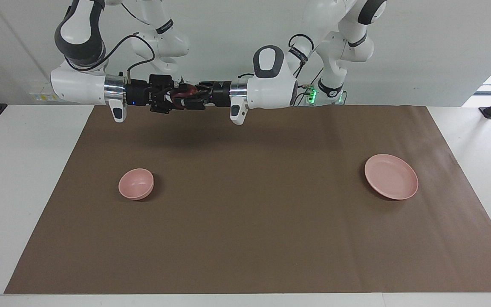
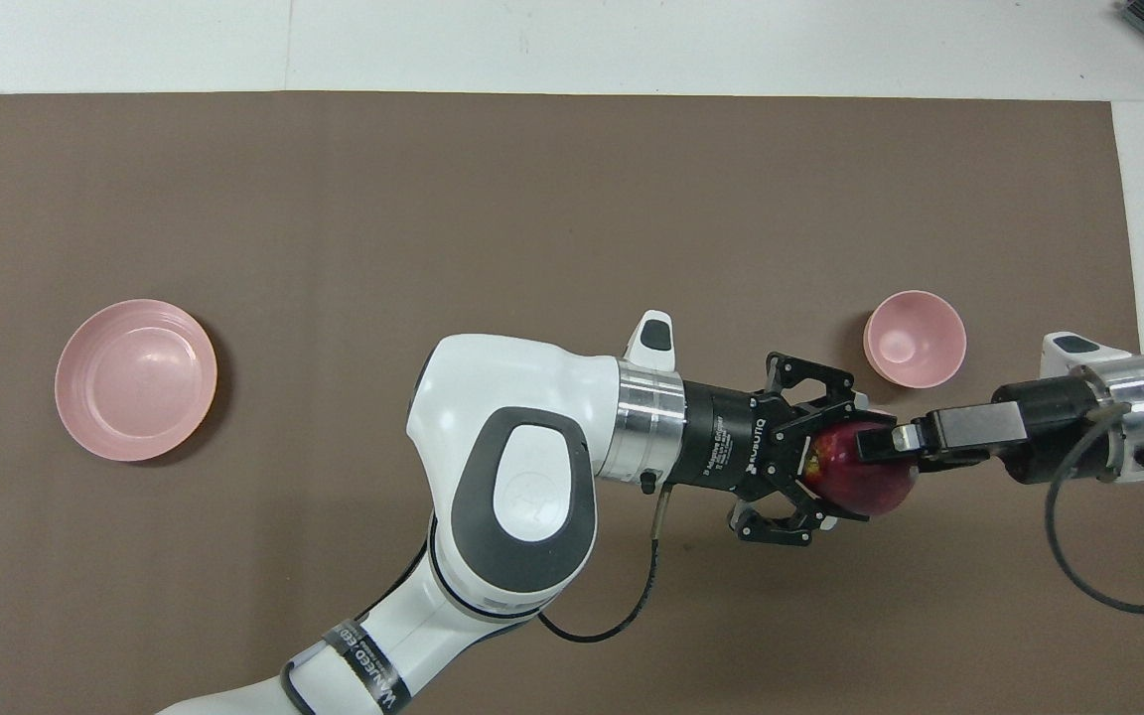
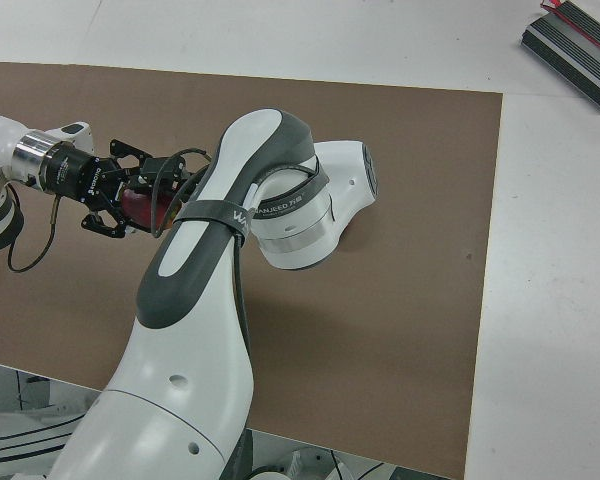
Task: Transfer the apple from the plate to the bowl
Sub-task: 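Close the right gripper on the apple held by the left gripper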
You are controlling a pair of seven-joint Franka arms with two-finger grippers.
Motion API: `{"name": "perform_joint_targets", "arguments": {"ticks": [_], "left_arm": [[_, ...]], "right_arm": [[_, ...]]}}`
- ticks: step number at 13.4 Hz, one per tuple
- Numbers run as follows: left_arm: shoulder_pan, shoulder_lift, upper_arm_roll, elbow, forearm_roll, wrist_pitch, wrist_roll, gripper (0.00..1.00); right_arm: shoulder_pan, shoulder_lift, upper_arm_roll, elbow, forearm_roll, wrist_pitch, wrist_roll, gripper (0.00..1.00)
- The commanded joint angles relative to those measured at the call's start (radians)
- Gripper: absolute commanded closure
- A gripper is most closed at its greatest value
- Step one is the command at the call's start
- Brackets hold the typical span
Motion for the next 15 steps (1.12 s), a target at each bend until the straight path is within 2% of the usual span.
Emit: {"name": "perform_joint_targets", "arguments": {"ticks": [1,9,10,15], "left_arm": [[-0.019,-0.005,0.016,-0.001,-0.013,0.025,-0.01,1.0],[-0.019,-0.005,0.015,-0.001,-0.01,0.025,-0.008,1.0],[-0.019,-0.005,0.015,-0.001,-0.01,0.025,-0.007,1.0],[-0.019,-0.006,0.015,-0.001,-0.008,0.025,-0.008,1.0]], "right_arm": [[-0.023,-0.03,0.005,-0.01,-0.011,-0.042,-0.009,0.0],[-0.02,-0.032,0.006,-0.013,-0.037,-0.049,-0.011,0.0],[-0.02,-0.032,0.006,-0.013,-0.04,-0.049,-0.009,0.09],[-0.017,-0.027,0.006,-0.008,-0.043,-0.046,-0.002,0.65]]}}
